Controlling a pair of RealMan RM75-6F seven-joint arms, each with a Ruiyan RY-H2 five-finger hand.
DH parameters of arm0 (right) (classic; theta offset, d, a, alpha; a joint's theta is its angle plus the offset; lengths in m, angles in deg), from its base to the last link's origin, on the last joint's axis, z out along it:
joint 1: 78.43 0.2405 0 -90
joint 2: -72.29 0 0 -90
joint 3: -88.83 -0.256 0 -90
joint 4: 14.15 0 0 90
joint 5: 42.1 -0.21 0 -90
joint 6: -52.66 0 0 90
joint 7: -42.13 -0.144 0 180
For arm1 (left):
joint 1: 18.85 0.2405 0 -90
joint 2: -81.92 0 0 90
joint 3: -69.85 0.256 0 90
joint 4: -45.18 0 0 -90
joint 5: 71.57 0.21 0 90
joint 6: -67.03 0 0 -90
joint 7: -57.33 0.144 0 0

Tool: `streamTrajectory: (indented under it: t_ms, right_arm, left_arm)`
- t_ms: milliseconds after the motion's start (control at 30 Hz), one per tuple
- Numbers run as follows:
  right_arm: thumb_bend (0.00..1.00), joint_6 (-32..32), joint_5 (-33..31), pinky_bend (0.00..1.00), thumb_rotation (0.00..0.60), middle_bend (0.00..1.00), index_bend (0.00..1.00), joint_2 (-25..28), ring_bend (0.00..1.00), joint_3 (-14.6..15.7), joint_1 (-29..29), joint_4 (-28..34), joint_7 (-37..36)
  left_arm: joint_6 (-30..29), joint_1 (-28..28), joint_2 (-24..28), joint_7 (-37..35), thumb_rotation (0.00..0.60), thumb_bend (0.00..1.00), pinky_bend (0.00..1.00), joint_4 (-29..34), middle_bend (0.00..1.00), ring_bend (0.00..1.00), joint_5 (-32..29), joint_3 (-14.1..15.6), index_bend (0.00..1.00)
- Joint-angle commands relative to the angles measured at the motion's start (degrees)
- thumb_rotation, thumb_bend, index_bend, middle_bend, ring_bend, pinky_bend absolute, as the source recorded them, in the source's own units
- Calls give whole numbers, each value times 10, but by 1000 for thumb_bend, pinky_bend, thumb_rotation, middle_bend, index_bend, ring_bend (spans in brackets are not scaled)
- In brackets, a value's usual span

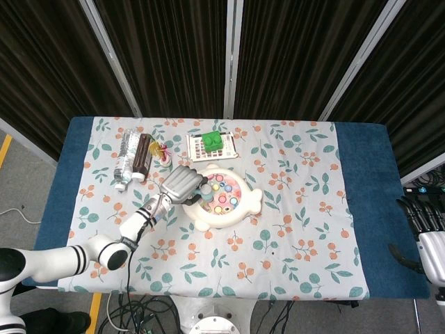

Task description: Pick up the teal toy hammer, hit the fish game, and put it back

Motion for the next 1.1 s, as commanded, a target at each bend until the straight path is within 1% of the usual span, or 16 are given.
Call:
streamTrajectory:
  t_ms: [33, 133, 267, 533, 700, 933, 1100]
  right_arm:
    - [176, 0, -1, 0, 600, 68, 0, 0, 0, 0, 0, -1, -1]
    - [176, 0, -1, 0, 600, 68, 0, 0, 0, 0, 0, -2, -3]
    - [176, 0, -1, 0, 600, 68, 0, -1, 0, -1, -1, -3, -3]
    - [176, 4, -3, 0, 600, 68, 0, 0, 0, -1, 0, -2, -2]
    - [176, 5, -4, 0, 600, 68, 0, 1, 0, -1, 0, -1, -2]
    - [176, 0, -4, 0, 600, 68, 0, 1, 0, -1, -3, -2, -3]
    - [176, 2, -2, 0, 600, 68, 0, 1, 0, -2, -2, -3, -5]
  left_arm:
    - [-7, 0, 9, -5, 600, 485, 464, 6, 574, 449, -2, -8, 597]
    - [-10, -1, 13, -6, 600, 485, 465, -1, 574, 449, -12, -14, 597]
    - [-14, -3, 7, 2, 600, 486, 465, -22, 574, 450, -27, -15, 597]
    - [-8, -9, -17, 11, 600, 486, 465, -52, 574, 450, -38, -7, 599]
    - [-3, -16, -30, 32, 600, 485, 466, -66, 574, 450, -41, 3, 604]
    - [-17, -11, -10, 22, 600, 485, 467, -39, 574, 450, -45, -9, 604]
    - [-38, 13, 20, -2, 600, 486, 469, 1, 574, 450, -36, -6, 604]
